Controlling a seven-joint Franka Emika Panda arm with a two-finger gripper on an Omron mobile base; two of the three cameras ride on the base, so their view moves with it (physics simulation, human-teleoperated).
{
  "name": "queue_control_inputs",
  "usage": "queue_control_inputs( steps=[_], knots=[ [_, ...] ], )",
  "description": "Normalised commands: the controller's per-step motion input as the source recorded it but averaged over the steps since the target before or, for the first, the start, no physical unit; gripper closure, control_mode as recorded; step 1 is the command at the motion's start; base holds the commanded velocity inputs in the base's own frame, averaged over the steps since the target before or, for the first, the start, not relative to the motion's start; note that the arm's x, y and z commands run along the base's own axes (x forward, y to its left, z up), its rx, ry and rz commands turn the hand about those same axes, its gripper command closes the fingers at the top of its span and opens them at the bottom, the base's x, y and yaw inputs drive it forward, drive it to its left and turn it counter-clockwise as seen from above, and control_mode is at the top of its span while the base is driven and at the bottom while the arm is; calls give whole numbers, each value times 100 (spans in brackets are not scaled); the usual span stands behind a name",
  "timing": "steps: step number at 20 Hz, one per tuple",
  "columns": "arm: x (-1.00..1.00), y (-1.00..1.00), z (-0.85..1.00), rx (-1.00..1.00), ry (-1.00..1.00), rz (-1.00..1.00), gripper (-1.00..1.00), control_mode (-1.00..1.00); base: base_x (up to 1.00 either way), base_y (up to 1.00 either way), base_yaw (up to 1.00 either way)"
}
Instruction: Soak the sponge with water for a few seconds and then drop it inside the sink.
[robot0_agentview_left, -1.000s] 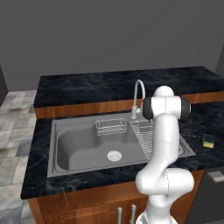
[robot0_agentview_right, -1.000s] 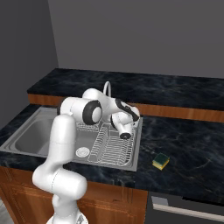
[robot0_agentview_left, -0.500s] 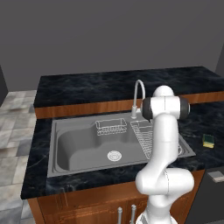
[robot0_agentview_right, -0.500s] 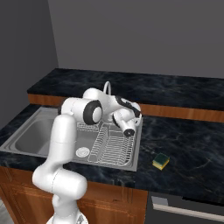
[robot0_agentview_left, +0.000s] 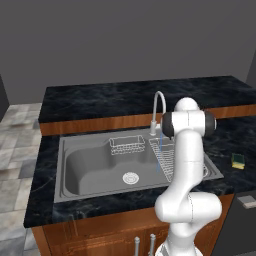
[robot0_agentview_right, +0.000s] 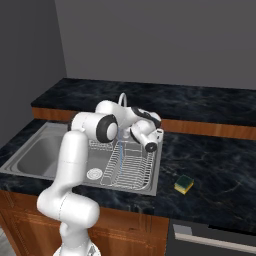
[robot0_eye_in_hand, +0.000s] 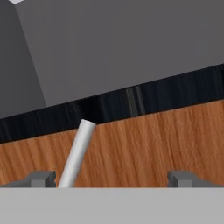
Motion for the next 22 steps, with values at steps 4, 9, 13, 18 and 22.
queue_control_inputs(
  steps=[4,9,13,18,22],
  knots=[
    [0,-60,0,0,2,1,-100,-100,0,0,0],
    [0,-27,0,0,0,1,-100,-100,0,0,0],
    [0,-1,3,0,7,0,-100,-100,0,0,0],
    [-4,-14,21,1,7,0,-100,-100,0,0,0],
    [-14,-14,31,2,8,0,-100,-100,0,0,0]
  ],
)
